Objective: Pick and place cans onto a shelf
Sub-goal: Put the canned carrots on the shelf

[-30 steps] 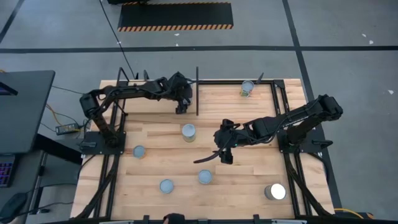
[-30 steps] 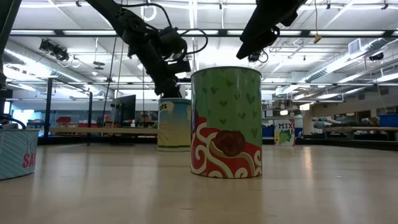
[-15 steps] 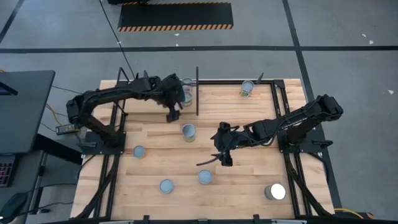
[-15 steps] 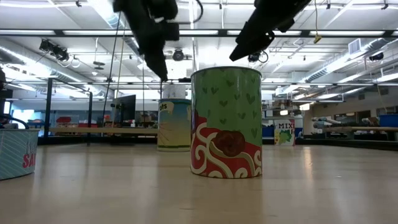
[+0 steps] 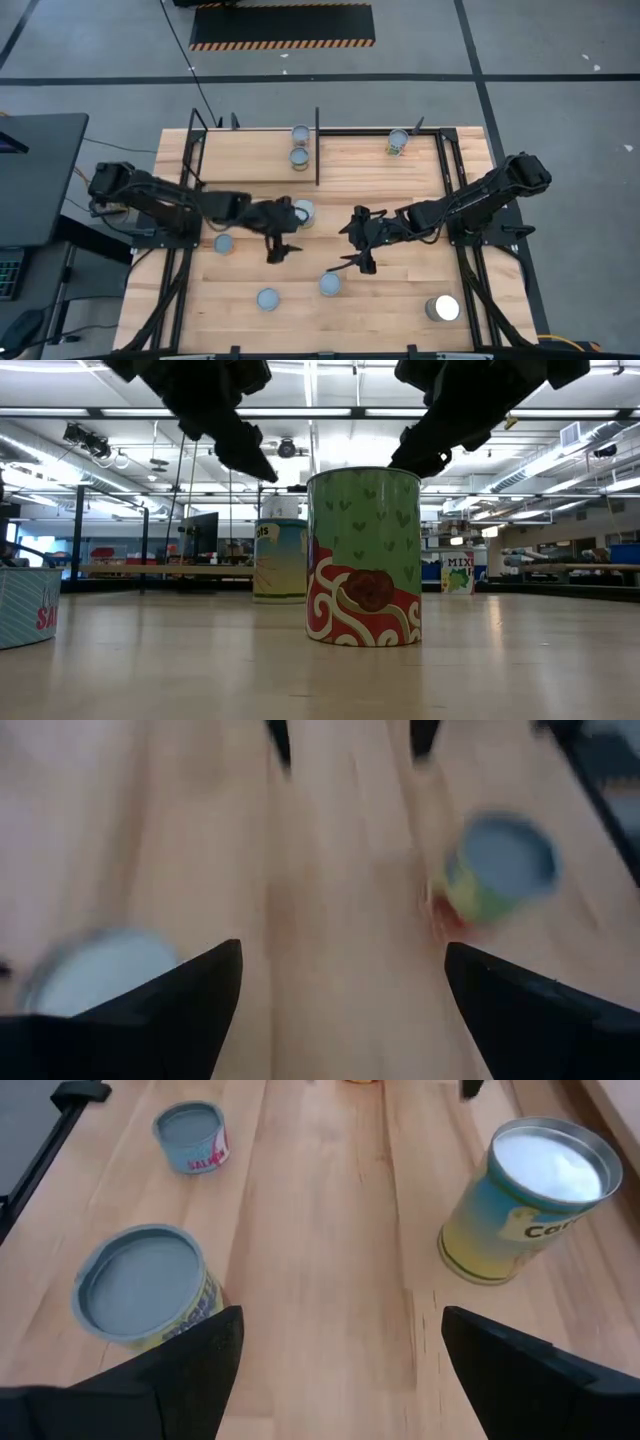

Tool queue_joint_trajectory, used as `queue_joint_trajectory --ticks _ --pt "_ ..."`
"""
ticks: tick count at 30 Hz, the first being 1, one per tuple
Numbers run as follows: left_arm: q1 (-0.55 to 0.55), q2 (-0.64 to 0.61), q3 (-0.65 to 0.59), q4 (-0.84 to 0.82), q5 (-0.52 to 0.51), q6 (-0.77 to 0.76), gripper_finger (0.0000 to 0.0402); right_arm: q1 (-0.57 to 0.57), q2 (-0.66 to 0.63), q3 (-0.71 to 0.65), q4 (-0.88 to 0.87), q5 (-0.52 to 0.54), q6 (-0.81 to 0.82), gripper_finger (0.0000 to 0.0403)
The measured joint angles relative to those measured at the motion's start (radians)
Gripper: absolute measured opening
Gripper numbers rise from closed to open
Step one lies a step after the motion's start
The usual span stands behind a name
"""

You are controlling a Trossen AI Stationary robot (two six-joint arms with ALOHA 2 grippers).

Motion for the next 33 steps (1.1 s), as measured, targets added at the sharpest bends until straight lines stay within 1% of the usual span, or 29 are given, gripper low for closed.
queue_joint_trajectory --ticks 2,4,5,7,10,11,13,15,17,21,25,33 --pt "-0.036 0.0 -0.045 0.135 -0.125 0.011 0.0352 0.0 0.0 0.0 0.004 0.001 0.0 0.0348" --pt "-0.064 -0.001 -0.066 0.241 -0.262 0.074 0.0352 0.0 0.0 0.0 0.008 0.001 0.0 0.0348" --pt "-0.074 -0.004 -0.077 0.303 -0.309 0.117 0.0352 0.0 0.0 0.0 0.009 0.001 0.002 0.0348" --pt "-0.079 -0.007 -0.116 0.482 -0.321 0.167 0.0352 -0.003 0.0 0.0 0.01 0.01 0.02 0.0348" --pt "-0.056 0.007 -0.241 0.885 -0.284 0.158 0.0352 -0.003 0.0 0.0 0.006 0.048 0.043 0.0348" --pt "-0.042 0.01 -0.291 0.994 -0.284 0.145 0.0352 -0.003 0.0 0.0 0.004 0.053 0.045 0.0348" --pt "-0.006 0.009 -0.373 1.108 -0.292 0.115 0.0352 -0.001 0.0 0.0 0.006 0.054 0.045 0.0348" --pt "0.022 0.004 -0.433 1.137 -0.304 0.069 0.0352 0.003 0.0 0.0 0.007 0.054 0.044 0.0348" --pt "0.032 0.005 -0.457 1.111 -0.318 0.059 0.0352 0.004 0.0 0.0 0.008 0.054 0.044 0.0348" --pt "0.035 0.012 -0.459 0.918 -0.408 0.026 0.0352 0.003 0.0 0.0 0.012 0.054 0.044 0.0348" --pt "0.038 0.012 -0.459 0.874 -0.414 -0.005 0.0352 0.002 0.0 0.0 0.018 0.054 0.045 0.0348" --pt "0.038 0.062 -0.457 0.882 -0.401 -0.011 0.0352 -0.003 0.0 0.0 0.052 0.052 0.052 0.0348"
